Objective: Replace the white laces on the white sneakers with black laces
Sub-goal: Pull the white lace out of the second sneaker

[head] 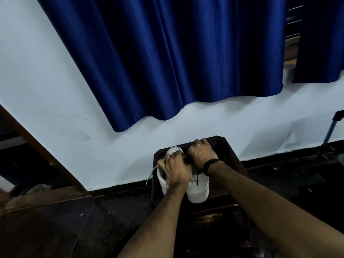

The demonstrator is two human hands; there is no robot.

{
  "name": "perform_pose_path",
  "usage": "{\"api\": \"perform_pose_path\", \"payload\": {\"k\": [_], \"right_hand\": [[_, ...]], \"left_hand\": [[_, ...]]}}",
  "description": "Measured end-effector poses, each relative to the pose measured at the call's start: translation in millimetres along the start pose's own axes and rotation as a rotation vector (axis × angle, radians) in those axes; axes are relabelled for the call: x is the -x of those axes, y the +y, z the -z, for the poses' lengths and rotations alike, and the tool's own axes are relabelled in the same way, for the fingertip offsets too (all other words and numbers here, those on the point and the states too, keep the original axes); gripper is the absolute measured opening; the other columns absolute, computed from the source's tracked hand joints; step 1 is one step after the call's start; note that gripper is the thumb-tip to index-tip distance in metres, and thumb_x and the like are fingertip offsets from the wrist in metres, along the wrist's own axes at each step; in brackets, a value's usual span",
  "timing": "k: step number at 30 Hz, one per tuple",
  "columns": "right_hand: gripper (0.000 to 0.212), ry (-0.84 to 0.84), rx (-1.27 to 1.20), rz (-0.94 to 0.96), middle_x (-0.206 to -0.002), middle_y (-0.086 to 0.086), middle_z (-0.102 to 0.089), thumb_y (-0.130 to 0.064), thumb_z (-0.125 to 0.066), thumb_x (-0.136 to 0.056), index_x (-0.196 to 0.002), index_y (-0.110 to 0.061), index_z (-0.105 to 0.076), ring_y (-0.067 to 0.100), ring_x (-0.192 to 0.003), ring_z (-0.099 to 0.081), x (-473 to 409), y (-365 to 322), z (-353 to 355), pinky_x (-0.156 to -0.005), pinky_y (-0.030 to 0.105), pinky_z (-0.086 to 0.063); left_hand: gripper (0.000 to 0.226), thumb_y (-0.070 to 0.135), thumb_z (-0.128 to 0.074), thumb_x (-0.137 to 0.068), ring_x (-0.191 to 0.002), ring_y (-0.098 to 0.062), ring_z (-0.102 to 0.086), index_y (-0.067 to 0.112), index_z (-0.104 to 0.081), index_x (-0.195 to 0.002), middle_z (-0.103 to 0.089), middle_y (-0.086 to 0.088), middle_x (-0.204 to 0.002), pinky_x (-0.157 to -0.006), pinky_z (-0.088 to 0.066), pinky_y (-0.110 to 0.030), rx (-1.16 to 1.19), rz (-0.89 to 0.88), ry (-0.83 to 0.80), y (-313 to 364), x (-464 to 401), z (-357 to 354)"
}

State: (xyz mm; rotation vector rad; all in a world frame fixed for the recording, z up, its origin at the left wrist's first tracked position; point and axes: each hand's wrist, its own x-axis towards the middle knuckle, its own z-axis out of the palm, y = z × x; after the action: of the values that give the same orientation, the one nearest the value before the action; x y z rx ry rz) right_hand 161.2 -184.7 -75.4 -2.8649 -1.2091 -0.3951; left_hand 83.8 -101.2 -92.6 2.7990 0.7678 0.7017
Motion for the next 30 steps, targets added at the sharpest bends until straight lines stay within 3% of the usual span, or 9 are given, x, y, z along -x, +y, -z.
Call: {"api": "perform_pose_path", "payload": {"k": [4,9,12,15,17,19,24,26,30], "right_hand": [[0.025,0.081,-0.059,-0.156,-0.095,-0.003,-0.07,-0.038,-0.054,-0.084,-0.097,-0.026,-0.072,0.021,-0.106,-0.05,2.8,13.3,1.4,-0.091,0.04,-0.028],[0.022,0.403,-0.57,-0.922,-0.091,-0.001,-0.07,-0.031,-0.055,-0.082,-0.095,-0.03,-0.072,0.026,-0.101,-0.051,11.9,55.4,30.0,-0.085,0.041,-0.034],[0.031,0.383,-0.424,-0.819,-0.11,0.003,-0.064,-0.029,-0.06,-0.078,-0.108,-0.025,-0.067,0.029,-0.109,-0.047,17.0,55.9,23.7,-0.087,0.041,-0.034],[0.05,0.304,-0.367,-0.355,-0.123,0.002,-0.058,-0.024,-0.062,-0.073,-0.123,-0.022,-0.06,0.028,-0.113,-0.046,15.6,40.0,16.3,-0.091,0.04,-0.038],[0.034,0.082,-0.23,-0.069,-0.117,0.0,-0.063,-0.03,-0.058,-0.081,-0.114,-0.025,-0.065,0.026,-0.113,-0.049,9.5,21.8,10.8,-0.09,0.037,-0.037],[0.025,-0.047,-0.143,0.01,-0.106,0.003,-0.066,-0.035,-0.052,-0.088,-0.102,-0.022,-0.068,0.025,-0.113,-0.049,5.4,4.5,3.4,-0.093,0.036,-0.034],[0.03,0.011,-0.05,-0.093,-0.104,0.002,-0.067,-0.039,-0.05,-0.09,-0.106,-0.024,-0.071,0.022,-0.113,-0.048,-0.3,8.9,7.8,-0.097,0.038,-0.029],[0.027,0.15,-0.124,-0.301,-0.102,-0.001,-0.069,-0.034,-0.051,-0.087,-0.103,-0.027,-0.072,0.024,-0.107,-0.051,3.1,26.2,20.3,-0.09,0.039,-0.033],[0.021,0.484,-0.511,-0.901,-0.096,0.002,-0.07,-0.032,-0.054,-0.087,-0.096,-0.025,-0.072,0.028,-0.1,-0.052,11.2,60.9,35.9,-0.082,0.039,-0.035]], "left_hand": [[0.027,0.021,-0.064,-0.064,-0.096,-0.026,-0.058,0.024,-0.07,-0.091,-0.071,-0.002,-0.082,-0.085,-0.034,-0.044,0.028,-0.008,0.044,-0.4,1.2,0.0],[0.029,0.02,-0.064,-0.065,-0.1,-0.025,-0.058,0.024,-0.069,-0.093,-0.072,-0.002,-0.086,-0.087,-0.034,-0.045,0.026,-0.021,0.039,0.0,2.0,2.8],[0.029,0.02,-0.065,-0.064,-0.1,-0.025,-0.058,0.023,-0.07,-0.093,-0.072,-0.001,-0.086,-0.087,-0.034,-0.045,0.02,-0.019,0.043,0.8,1.7,2.3],[0.026,0.021,-0.064,-0.067,-0.099,-0.025,-0.058,0.023,-0.07,-0.092,-0.072,-0.001,-0.086,-0.087,-0.034,-0.045,0.035,-0.018,0.054,1.3,1.6,2.2],[0.027,0.022,-0.061,-0.068,-0.101,-0.025,-0.057,0.024,-0.069,-0.093,-0.072,-0.001,-0.088,-0.089,-0.034,-0.044,0.034,-0.014,0.042,-0.5,2.0,2.0],[0.029,0.021,-0.06,-0.068,-0.103,-0.023,-0.056,0.025,-0.068,-0.096,-0.072,-0.001,-0.09,-0.091,-0.033,-0.043,0.018,-0.008,0.016,-1.2,1.4,1.0],[0.027,0.022,-0.063,-0.067,-0.101,-0.024,-0.057,0.025,-0.068,-0.093,-0.072,0.0,-0.087,-0.089,-0.034,-0.045,0.014,-0.004,0.027,0.0,1.3,2.2],[0.026,0.022,-0.064,-0.068,-0.101,-0.025,-0.057,0.025,-0.068,-0.094,-0.072,0.0,-0.089,-0.089,-0.034,-0.045,0.006,-0.02,0.036,0.3,2.3,3.2],[0.025,0.021,-0.065,-0.069,-0.101,-0.024,-0.056,0.025,-0.068,-0.093,-0.071,0.0,-0.089,-0.087,-0.03,-0.044,0.006,-0.018,0.04,2.3,3.4,6.0]]}}
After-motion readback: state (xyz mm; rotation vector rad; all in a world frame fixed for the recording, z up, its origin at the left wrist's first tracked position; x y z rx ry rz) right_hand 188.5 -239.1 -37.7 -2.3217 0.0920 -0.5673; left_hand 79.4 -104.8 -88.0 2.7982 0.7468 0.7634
